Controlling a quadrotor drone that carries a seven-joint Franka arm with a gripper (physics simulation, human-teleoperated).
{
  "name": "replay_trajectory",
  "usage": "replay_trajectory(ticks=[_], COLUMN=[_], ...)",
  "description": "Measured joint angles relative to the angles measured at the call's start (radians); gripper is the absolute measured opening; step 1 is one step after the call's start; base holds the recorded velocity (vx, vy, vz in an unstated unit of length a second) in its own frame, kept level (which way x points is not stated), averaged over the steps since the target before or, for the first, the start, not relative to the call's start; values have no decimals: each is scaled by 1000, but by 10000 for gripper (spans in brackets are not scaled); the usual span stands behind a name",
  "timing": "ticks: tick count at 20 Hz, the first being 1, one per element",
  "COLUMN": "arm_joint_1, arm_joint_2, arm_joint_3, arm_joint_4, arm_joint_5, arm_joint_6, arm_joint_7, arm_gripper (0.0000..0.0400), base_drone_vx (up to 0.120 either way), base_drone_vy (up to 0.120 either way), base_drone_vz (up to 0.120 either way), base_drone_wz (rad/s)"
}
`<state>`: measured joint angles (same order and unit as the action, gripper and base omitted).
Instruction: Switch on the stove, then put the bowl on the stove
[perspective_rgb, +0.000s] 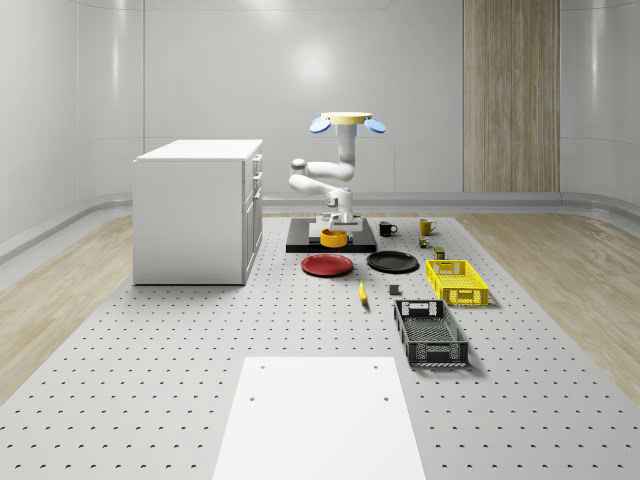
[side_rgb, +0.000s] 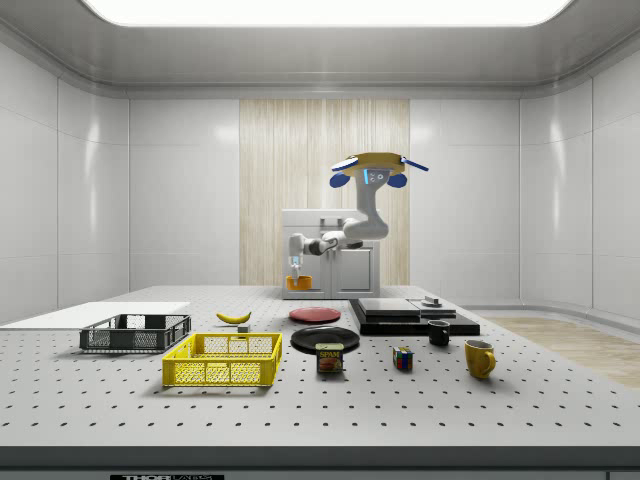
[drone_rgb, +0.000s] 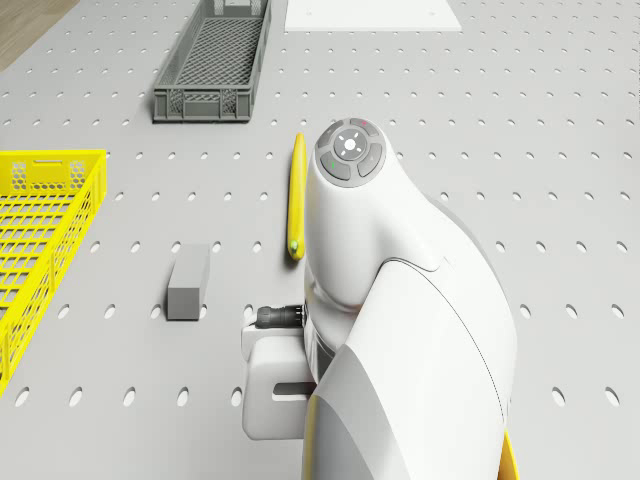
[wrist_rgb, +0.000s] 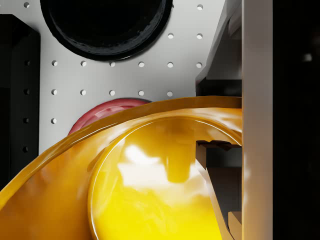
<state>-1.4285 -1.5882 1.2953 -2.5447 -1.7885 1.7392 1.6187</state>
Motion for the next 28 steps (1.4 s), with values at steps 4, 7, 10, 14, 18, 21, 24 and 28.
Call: replay_trajectory(ticks=[4,7,10,14,18,21,24,28], arm_joint_1=[0,0,0,-1,-1,-1,-1,-1], arm_joint_2=[-1,-1,-2,-2,-2,-3,-3,-3], arm_joint_3=[0,0,0,0,0,0,0,0], arm_joint_4=[0,0,0,0,0,0,0,0], arm_joint_5=[0,1,1,1,1,1,1,2], arm_joint_6=[1,1,1,2,2,3,3,3], arm_joint_7=[0,0,0,0,0,0,0,0], arm_gripper=[105,105,105,105,105,105,105,105], base_drone_vx=[-120,-120,-120,-120,-120,-120,-120,-120], base_drone_vy=[0,0,0,0,-20,-53,-13,0], base_drone_vz=[0,0,0,0,0,0,0,0], base_drone_wz=[0,0,0,0,0,0,0,0])
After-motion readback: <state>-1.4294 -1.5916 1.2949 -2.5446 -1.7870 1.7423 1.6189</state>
